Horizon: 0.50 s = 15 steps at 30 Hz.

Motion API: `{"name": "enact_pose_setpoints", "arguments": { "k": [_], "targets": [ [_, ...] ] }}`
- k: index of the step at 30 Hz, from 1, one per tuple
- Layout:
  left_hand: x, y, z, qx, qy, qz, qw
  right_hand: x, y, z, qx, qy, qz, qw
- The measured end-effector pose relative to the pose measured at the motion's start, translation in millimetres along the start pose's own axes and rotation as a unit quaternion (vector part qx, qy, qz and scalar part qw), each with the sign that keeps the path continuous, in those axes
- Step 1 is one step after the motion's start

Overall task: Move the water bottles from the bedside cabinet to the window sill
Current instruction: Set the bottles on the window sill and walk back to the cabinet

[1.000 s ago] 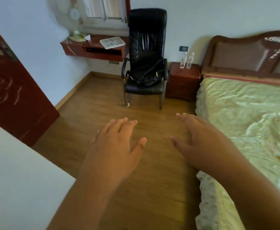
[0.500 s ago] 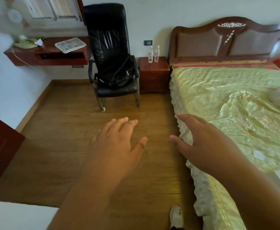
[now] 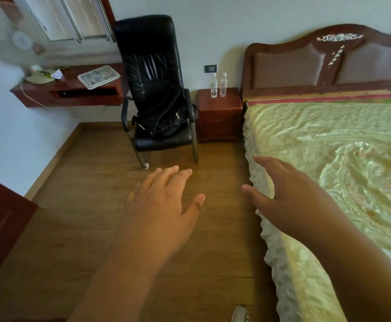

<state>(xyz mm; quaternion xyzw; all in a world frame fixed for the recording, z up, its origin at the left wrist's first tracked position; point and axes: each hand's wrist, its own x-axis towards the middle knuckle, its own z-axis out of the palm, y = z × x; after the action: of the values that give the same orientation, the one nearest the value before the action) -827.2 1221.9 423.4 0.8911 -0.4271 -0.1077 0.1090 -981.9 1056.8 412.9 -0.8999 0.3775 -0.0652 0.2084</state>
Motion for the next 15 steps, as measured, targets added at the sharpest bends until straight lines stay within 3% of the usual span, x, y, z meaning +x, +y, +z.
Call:
{"name": "enact_pose_setpoints", "arguments": {
  "k": [15],
  "targets": [
    [137,65,23,-0.002,-0.013,-0.023,1.0,126,80,-38,-0.007,-0.027,0.001,1.0]
  ]
}}
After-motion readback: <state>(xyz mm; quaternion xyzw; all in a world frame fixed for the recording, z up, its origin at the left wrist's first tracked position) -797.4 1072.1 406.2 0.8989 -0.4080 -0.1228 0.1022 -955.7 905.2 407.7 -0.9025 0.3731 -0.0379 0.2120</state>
